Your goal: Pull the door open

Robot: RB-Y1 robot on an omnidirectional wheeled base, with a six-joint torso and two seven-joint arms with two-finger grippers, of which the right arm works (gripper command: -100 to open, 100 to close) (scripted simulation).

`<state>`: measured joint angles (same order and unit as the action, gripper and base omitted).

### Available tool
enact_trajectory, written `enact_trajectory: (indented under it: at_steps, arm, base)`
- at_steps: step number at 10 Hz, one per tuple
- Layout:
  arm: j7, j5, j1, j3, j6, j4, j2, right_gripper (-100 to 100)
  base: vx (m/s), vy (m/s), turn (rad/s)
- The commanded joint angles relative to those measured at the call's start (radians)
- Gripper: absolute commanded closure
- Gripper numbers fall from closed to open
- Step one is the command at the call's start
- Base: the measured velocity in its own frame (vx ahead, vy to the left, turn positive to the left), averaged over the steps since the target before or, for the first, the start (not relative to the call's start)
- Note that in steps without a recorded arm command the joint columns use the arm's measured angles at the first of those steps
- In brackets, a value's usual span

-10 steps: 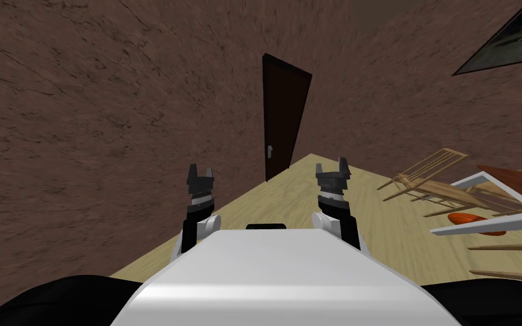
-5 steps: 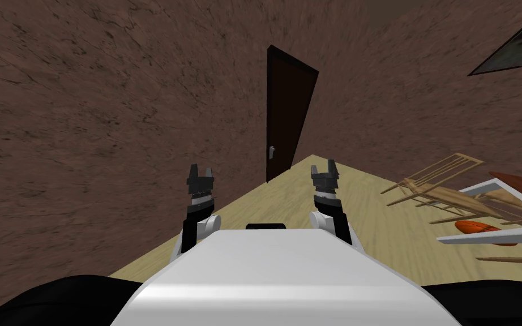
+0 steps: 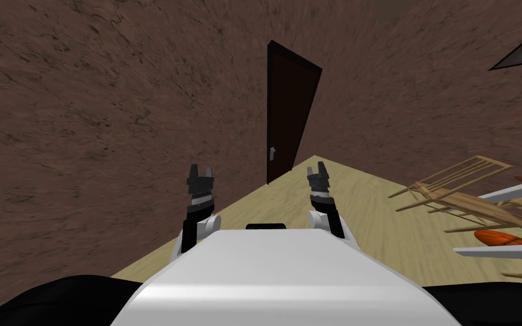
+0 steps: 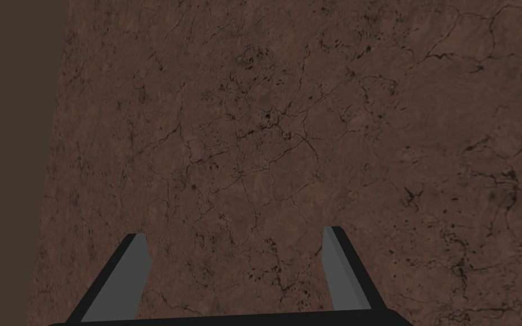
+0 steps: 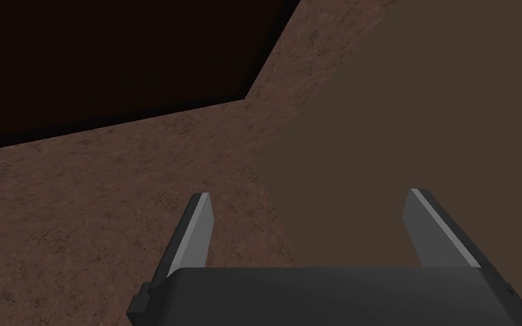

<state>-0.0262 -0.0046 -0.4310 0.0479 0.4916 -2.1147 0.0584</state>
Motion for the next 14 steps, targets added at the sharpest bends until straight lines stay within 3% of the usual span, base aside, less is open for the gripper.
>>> enact_trajectory:
  at_steps: [1, 14]
  arm:
    - [0.022, 0.016, 0.019, -0.001, 0.008, 0.037, 0.014, -100]
    - [0.209, 0.162, 0.179, -0.01, 0.092, 0.373, 0.132, -100]
  base:
    - [0.087, -0.002, 0.035]
    - [0.096, -0.019, 0.037]
